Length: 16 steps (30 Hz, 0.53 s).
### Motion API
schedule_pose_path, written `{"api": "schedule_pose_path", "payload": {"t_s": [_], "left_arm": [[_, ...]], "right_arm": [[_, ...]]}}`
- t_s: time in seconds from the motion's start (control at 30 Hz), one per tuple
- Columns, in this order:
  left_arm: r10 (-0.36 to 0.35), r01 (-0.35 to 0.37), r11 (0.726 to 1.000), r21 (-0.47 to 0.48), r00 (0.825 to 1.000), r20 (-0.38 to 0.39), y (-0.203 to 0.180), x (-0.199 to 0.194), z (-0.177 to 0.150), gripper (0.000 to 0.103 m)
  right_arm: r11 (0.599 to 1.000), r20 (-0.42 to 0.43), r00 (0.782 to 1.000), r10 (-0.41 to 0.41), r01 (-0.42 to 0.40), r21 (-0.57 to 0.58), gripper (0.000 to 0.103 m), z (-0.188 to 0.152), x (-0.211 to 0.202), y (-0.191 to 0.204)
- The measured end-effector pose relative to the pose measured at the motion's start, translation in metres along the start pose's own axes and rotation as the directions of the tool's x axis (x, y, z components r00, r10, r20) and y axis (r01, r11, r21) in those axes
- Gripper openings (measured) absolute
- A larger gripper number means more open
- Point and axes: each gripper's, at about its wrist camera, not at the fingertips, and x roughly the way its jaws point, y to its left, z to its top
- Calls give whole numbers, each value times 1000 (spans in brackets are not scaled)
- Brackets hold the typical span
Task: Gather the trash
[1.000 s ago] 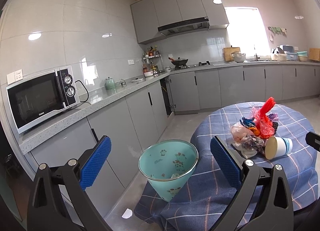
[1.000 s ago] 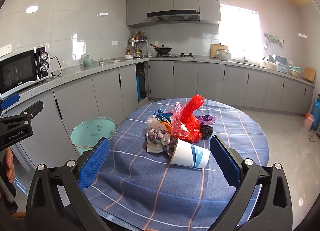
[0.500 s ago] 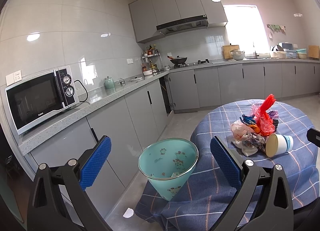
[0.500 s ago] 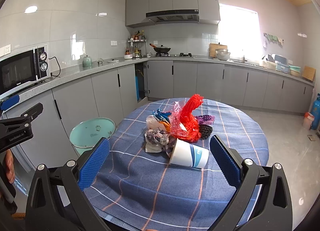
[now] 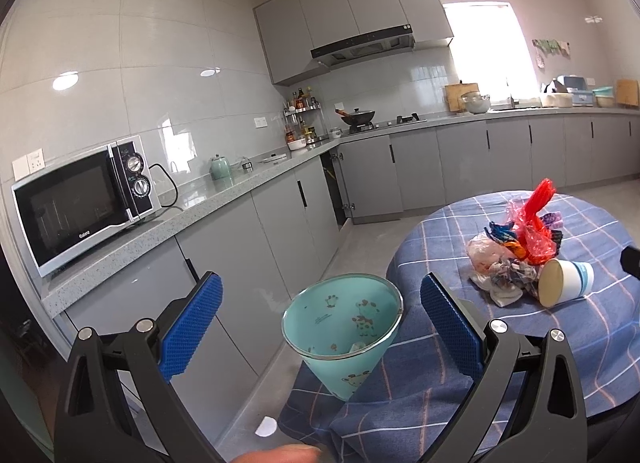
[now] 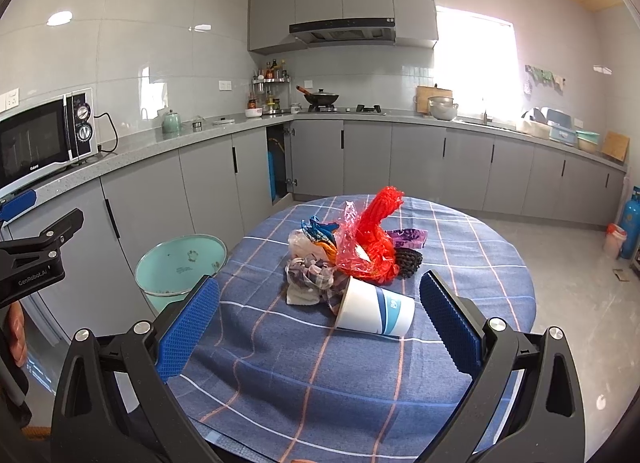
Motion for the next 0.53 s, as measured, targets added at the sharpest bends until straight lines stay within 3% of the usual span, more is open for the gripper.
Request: {"api": "schedule_pose_path", "payload": {"t_s": [0.53], "left_arm": [[-45, 45, 999, 9, 999, -27, -3, 7, -5, 98]], "right_arm": [[1000, -7, 1000, -6, 6, 4, 99, -3, 7, -2]]}}
